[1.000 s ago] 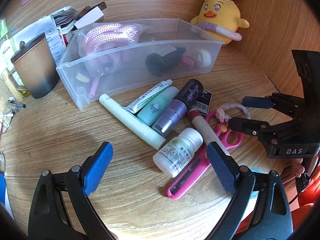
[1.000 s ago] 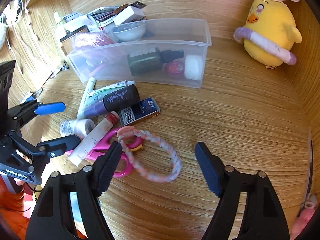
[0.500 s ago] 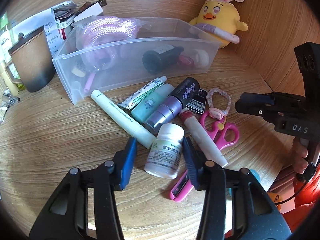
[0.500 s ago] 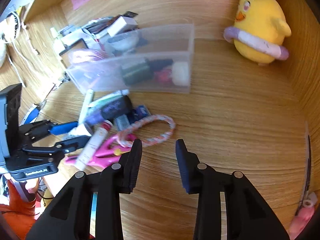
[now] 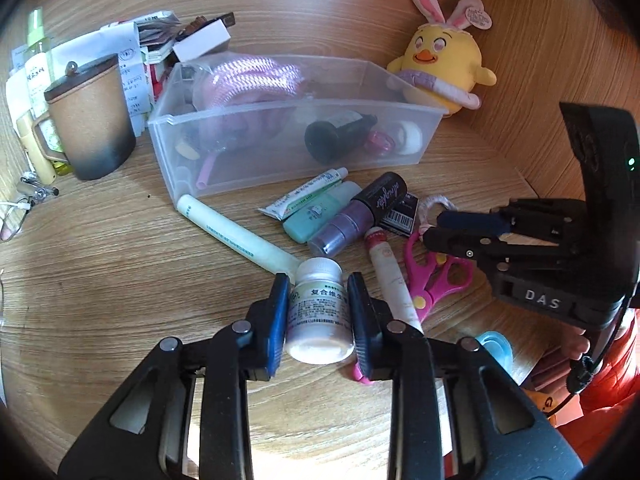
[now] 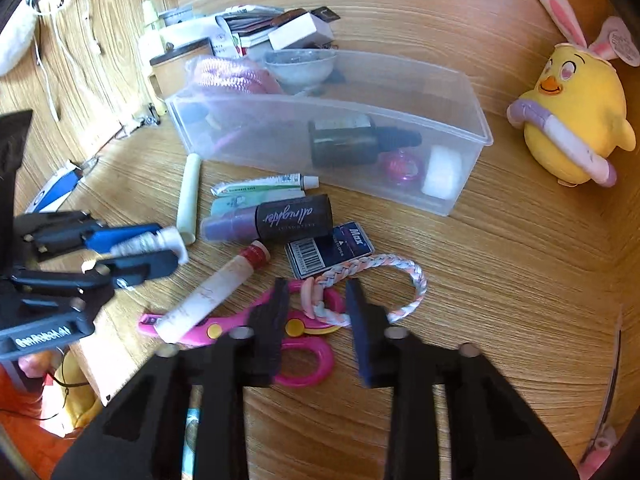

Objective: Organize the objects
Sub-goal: 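Grasp the white medicine bottle with the left tool while the right tool grasps the braided rope loop, then lower the medicine bottle into the box and open the left tool while the right carries the rope loop in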

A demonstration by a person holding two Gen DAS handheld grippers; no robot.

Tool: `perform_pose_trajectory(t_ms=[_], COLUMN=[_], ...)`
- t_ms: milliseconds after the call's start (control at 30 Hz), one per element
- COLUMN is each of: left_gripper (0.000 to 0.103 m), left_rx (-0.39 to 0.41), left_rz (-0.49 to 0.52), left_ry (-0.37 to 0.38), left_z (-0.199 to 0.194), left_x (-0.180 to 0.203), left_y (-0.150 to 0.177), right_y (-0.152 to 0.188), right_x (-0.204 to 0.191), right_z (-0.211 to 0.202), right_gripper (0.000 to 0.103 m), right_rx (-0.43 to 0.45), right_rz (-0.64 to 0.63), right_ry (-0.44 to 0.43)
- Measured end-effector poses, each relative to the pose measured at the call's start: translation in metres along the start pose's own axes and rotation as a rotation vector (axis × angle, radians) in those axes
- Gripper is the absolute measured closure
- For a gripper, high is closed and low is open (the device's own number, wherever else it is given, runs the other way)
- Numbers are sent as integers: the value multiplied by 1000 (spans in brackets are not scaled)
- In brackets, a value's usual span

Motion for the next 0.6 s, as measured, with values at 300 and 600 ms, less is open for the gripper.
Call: perform_pose_trajectory(t_ms=[300, 600], left_gripper=[74, 74], left_rx=[75, 174], left_rz=[-12, -10], left_ry=[1, -15], left_z=[-21, -42], left_x=[-3, -5], left_y=[-22, -61], right_y=[-12, -37], right_x=[5, 22], right_z=[-20, -52], right_gripper=[92, 92], right_rx=[75, 191], right_rz=[12, 96], right_ry=[27, 21])
Point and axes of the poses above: each gripper's, at about its wrist camera, not at the fingertips, and z roughly the way its jaws point, x to its right, y to its underside, the point moved 9 cm from there along z, roughly the way its jaws point, and after that the axes turned 5 degrees about -z, right-handed, at the moved point
